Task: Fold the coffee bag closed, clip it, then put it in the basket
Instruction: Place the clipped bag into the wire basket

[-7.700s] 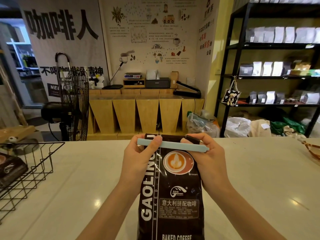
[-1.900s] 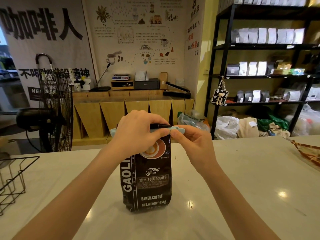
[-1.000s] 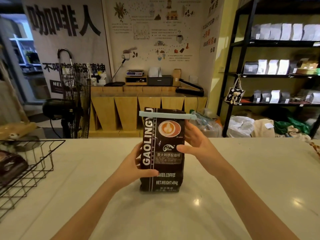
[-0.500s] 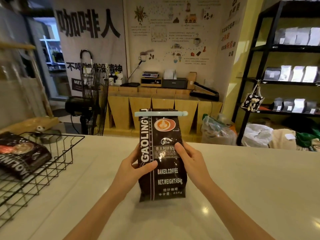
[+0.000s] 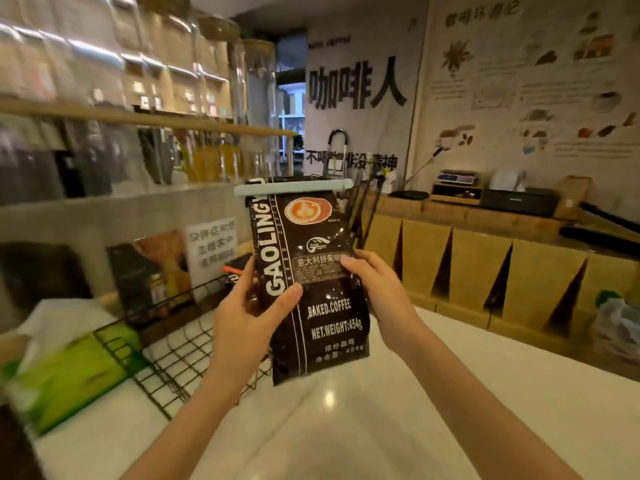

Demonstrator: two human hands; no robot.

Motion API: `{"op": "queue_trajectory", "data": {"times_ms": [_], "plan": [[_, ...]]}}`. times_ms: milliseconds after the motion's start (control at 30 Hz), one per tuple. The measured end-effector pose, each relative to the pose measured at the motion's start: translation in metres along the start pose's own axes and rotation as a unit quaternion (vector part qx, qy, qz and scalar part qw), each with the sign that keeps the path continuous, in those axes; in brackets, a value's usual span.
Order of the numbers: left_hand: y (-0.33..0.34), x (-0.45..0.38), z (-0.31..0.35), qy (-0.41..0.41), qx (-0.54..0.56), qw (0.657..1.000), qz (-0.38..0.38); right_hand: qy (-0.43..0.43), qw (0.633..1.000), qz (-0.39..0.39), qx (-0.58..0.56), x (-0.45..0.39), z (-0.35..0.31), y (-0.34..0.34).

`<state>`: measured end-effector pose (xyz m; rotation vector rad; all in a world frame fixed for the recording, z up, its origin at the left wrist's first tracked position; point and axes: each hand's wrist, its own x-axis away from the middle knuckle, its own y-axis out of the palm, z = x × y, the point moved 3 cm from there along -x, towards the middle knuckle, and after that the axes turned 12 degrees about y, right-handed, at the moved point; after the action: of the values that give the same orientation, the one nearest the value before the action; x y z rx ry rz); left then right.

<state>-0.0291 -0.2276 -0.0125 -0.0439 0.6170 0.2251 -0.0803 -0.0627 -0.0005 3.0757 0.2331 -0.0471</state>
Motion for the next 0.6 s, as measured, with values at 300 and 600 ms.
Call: {"op": "queue_trajectory", "data": {"times_ms": [300,600], "plan": [[-0.095,-0.044,-0.058,-0.074,-0.13,0.987,0.052,0.062,0.997,-0.053,0.004,-0.086,0.028,0.118],[-0.116,-0.049,-0.119,-0.312,-0.081,0.946,-0.023,0.14,0.981,-0.059,0.118,-0.117,0.08,0.132]]}}
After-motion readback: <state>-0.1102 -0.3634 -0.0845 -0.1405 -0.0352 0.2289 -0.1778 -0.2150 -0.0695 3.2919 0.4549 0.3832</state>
